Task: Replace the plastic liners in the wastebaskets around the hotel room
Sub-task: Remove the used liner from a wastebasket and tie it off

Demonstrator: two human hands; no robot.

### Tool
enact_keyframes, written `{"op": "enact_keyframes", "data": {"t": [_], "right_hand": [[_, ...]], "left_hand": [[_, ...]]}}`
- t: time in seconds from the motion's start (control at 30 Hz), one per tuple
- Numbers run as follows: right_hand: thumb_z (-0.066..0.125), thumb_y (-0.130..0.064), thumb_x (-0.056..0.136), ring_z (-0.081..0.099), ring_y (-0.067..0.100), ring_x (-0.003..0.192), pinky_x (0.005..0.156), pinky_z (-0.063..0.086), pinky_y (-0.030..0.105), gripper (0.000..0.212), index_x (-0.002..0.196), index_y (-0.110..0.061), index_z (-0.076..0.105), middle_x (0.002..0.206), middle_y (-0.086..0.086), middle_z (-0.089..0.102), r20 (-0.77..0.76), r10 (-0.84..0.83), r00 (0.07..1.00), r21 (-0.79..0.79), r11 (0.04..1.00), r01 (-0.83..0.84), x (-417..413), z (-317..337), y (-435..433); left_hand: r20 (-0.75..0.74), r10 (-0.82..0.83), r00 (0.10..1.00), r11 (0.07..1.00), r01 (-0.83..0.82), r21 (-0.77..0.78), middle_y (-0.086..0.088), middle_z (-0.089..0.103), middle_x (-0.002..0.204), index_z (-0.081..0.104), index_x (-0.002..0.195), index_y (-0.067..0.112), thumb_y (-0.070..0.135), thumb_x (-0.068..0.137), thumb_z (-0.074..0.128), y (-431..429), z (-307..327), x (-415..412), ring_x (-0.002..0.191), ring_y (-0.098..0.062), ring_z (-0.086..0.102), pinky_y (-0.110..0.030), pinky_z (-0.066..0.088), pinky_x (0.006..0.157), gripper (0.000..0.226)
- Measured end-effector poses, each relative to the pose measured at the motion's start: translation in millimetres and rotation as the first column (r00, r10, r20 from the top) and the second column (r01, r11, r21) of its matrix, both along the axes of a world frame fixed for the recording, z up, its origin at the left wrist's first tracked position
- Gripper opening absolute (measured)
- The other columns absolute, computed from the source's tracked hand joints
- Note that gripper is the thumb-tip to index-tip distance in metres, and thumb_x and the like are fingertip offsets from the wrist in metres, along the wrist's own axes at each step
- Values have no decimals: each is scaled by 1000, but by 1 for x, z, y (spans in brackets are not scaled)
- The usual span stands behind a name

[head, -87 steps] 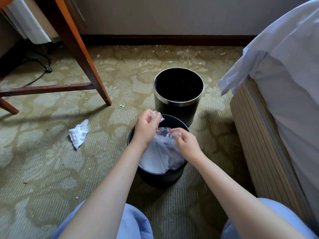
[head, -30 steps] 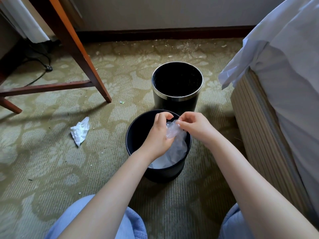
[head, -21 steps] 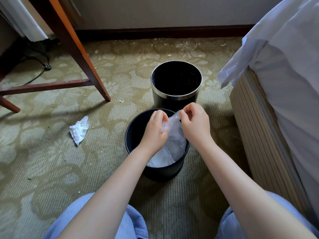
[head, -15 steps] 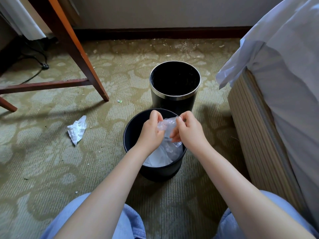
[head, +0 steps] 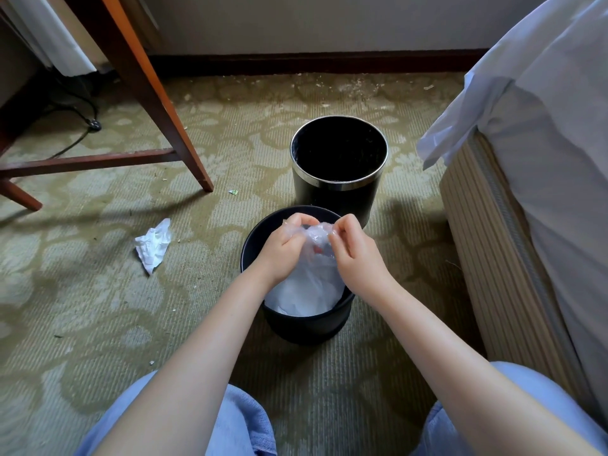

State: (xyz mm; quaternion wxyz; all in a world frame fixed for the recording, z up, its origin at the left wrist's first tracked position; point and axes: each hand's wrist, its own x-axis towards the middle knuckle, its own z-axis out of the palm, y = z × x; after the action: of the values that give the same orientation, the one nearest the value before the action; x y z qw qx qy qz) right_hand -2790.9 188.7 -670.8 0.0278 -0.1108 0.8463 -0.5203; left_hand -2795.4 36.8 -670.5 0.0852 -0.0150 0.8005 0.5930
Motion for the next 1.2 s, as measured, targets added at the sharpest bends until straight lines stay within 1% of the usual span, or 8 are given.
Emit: {"op": "enact_keyframes", "data": {"t": [0.3, 0.53, 0.63, 0.73, 0.87, 0.93, 1.0, 1.2], "right_hand": [[70, -1, 77, 58, 25, 77, 60, 49, 35, 13, 71, -9, 62, 79, 1, 65, -388, 147, 910, 385, 923, 15, 1, -23, -1], [64, -17, 86, 55, 13, 103, 83, 41, 24, 23, 108, -22, 70, 103, -9, 67, -88, -50, 995, 268, 961, 73, -17, -5, 24], [66, -6, 82, 41, 4, 130, 99, 31, 17, 60, 136, -28, 53, 138, -10, 51, 93, 165, 982, 116, 978, -175, -25, 1, 28], [64, 0, 80, 28, 3, 140, 110, 27, 24, 55, 128, -26, 60, 148, -8, 40, 164, 314, 935, 124, 934, -336, -28, -3, 25], [63, -10, 87, 45, 3, 128, 103, 34, 21, 12, 82, -21, 66, 122, -7, 65, 99, 311, 945, 227, 918, -326, -27, -6, 25], [62, -12, 88, 58, -1, 89, 79, 43, 24, 21, 70, -23, 60, 84, -10, 66, 117, 295, 948, 224, 922, -315, -24, -3, 23], [61, -12, 88, 43, 3, 59, 59, 32, 23, 32, 62, -25, 50, 60, -9, 45, 143, 305, 942, 227, 916, -331, -21, 3, 20], [60, -16, 88, 38, 10, 58, 57, 31, 29, 23, 70, -4, 54, 60, 2, 44, 115, 286, 951, 253, 918, -306, -20, 4, 22]], "left_hand": [[22, 20, 1000, 1000, -20, 14, 10, 62, 102, 63, 94, 24, 25, 73, 60, 1, 3, 0, 102, -7, 56, -21, 45, 88, 21], [-93, 27, 995, 990, -40, -139, 12, 57, 90, 58, 89, 20, 6, 82, 64, -1, 3, 0, 90, -3, 54, -13, 42, 79, 17], [-48, -111, 993, 983, 102, -154, 13, 54, 92, 52, 89, 27, 20, 77, 66, -1, 9, 4, 92, -2, 51, -16, 42, 81, 20], [-40, -194, 980, 963, 183, -198, 13, 53, 90, 49, 92, 22, 13, 77, 69, 2, 12, 6, 89, -4, 50, -21, 42, 80, 26], [-61, -196, 979, 914, 160, -372, 8, 56, 87, 48, 86, 26, 6, 78, 66, 1, 8, 3, 83, -12, 54, -29, 45, 71, 27], [-160, -174, 972, 879, 80, -471, 8, 53, 83, 51, 83, 21, 1, 76, 60, 2, 6, 2, 78, -15, 52, -30, 41, 65, 23], [-326, -163, 931, 847, -37, -530, 6, 50, 81, 55, 82, 15, -2, 70, 57, 3, 3, 2, 74, -18, 50, -34, 42, 62, 21], [-470, -2, 882, 880, -221, -419, 1, 51, 82, 59, 79, 5, -3, 68, 60, 7, 2, 0, 61, -16, 47, -13, 33, 56, 14]]}}
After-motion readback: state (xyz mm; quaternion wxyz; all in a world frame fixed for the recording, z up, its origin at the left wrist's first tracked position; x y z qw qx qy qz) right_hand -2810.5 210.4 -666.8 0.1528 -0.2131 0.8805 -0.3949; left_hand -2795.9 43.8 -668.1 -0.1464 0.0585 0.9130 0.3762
